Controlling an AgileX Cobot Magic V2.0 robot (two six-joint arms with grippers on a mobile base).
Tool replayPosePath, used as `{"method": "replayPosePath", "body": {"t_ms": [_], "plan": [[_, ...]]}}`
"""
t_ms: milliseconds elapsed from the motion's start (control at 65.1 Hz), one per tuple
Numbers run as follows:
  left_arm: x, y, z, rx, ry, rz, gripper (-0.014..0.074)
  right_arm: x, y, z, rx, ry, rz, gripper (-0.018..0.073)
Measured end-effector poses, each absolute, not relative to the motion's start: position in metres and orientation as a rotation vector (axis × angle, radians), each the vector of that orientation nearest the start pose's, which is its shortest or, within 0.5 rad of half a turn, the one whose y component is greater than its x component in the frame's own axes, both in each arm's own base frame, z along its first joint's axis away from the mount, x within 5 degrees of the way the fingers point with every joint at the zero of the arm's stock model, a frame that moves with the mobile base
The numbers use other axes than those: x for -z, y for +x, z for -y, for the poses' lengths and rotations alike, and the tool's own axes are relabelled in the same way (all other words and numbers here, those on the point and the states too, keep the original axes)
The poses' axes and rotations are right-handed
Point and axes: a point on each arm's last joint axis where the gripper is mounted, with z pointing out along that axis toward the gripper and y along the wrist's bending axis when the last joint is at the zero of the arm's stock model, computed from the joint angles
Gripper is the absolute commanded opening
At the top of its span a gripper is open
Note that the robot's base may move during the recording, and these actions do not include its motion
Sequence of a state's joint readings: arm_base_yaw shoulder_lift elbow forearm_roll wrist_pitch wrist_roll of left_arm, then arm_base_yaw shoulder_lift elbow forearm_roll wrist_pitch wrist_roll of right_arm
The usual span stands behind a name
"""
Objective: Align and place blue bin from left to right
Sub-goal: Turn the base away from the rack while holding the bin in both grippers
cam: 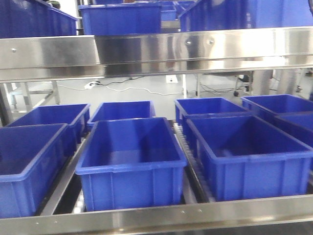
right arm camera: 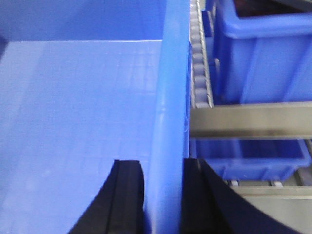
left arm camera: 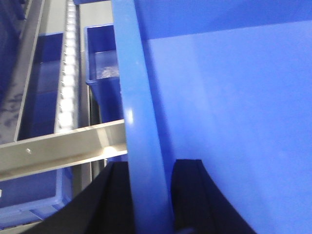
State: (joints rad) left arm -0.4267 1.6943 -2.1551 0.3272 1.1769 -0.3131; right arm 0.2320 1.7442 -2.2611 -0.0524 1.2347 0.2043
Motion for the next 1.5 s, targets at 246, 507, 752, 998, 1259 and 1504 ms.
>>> {"method": "replayPosePath", "body": {"t_ms": [246,507,752,998,1259,1504], "plan": [[-0.4980,0.3269,0.1189,0.025,0.091,-2.149,-0.0008,-0.5014,0.3456,-0.0770,-0.180,-0.022,-2.206,-0.0080],[-0.4978,0.3268,0.1188,0.024,0.091,-2.151,-0.0008,-0.5014,0.3456,-0.0770,-0.180,-0.022,-2.206,-0.0080],[-0.4978,0.3268,0.1188,0.024,0.091,-2.151,-0.0008,-0.5014,0.3456,-0.0770,-0.180,-0.022,-2.206,-0.0080],[-0.4978,0.3268,0.1188,0.024,0.091,-2.151,-0.0008,-0.5014,0.3456,-0.0770,-0.180,-0.022,-2.206,-0.0080],[-0.4981,0.3270,0.1190,0.026,0.091,-2.147,-0.0008,-0.5014,0.3456,-0.0770,-0.180,-0.022,-2.206,-0.0080],[-0.4982,0.3270,0.1192,0.029,0.092,-2.146,-0.0008,-0.5012,0.3455,-0.0768,-0.177,-0.021,-2.208,-0.0080]]}}
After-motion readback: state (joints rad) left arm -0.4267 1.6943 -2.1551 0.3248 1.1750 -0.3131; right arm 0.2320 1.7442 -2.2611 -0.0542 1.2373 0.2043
